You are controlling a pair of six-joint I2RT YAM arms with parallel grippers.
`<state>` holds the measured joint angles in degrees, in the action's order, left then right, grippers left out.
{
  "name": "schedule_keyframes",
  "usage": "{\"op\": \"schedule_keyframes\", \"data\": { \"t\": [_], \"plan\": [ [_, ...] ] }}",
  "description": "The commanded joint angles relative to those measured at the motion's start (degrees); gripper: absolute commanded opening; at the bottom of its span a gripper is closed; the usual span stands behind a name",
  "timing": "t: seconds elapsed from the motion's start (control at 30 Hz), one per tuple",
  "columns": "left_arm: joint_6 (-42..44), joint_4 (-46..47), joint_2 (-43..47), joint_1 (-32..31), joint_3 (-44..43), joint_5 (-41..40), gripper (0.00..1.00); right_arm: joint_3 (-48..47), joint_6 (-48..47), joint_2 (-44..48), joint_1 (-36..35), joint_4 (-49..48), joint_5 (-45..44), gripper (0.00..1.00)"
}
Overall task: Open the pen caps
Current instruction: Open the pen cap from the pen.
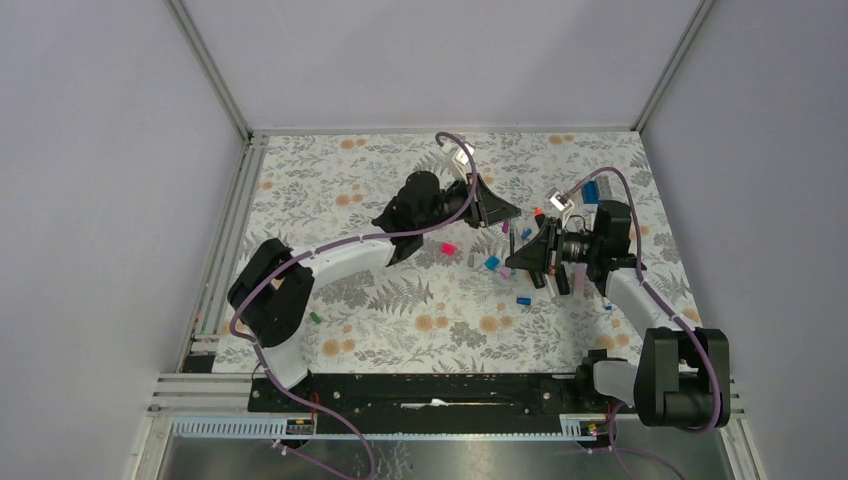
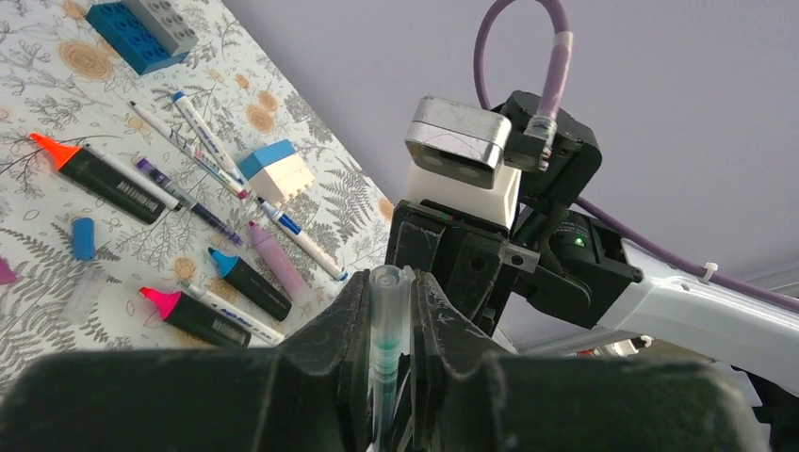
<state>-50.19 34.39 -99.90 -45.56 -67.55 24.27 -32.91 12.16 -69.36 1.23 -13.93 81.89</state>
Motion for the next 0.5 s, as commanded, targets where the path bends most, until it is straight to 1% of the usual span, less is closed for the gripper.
{"op": "schedule_keyframes", "data": {
  "t": [0.0, 0.07, 0.17, 0.27, 0.33, 0.37, 0.4, 0.47],
  "plan": [
    [3.6, 3.4, 0.6, 6.7, -9.6, -3.6, 0.0, 2.8, -1.1, -1.2, -4.2, -2.6, 1.5, 0.0],
    [4.2, 3.8, 0.3, 8.9, -12.0, -5.5, 0.0, 3.3, -1.2, -1.7, -5.7, -2.9, 1.4, 0.0],
    [5.1, 5.5, 0.6, 10.5, -13.7, -8.4, 0.0, 3.7, -1.2, -2.4, -7.4, -3.3, 0.9, 0.0],
    [6.2, 6.1, 2.1, 11.0, -13.6, -10.4, 0.0, 3.9, -1.3, -2.7, -8.2, -3.5, -0.1, 0.0],
    [6.4, 5.9, 3.6, 11.3, -12.3, -10.3, 0.0, 3.9, -1.6, -2.3, -8.4, -3.4, -2.0, 0.0],
    [6.4, 5.4, 4.6, 11.5, -11.2, -9.9, 0.0, 3.8, -2.9, -2.0, -8.4, -2.4, -3.3, 0.0],
    [6.2, 4.6, 5.8, 11.8, -9.8, -9.2, 0.0, 3.0, -5.7, -1.6, -8.4, 0.6, -4.8, 0.0],
    [5.6, 2.3, 8.5, 12.5, -5.2, -8.1, 0.0, 0.4, -16.4, -0.7, -8.4, 10.9, -9.9, 0.0]
  ]
}}
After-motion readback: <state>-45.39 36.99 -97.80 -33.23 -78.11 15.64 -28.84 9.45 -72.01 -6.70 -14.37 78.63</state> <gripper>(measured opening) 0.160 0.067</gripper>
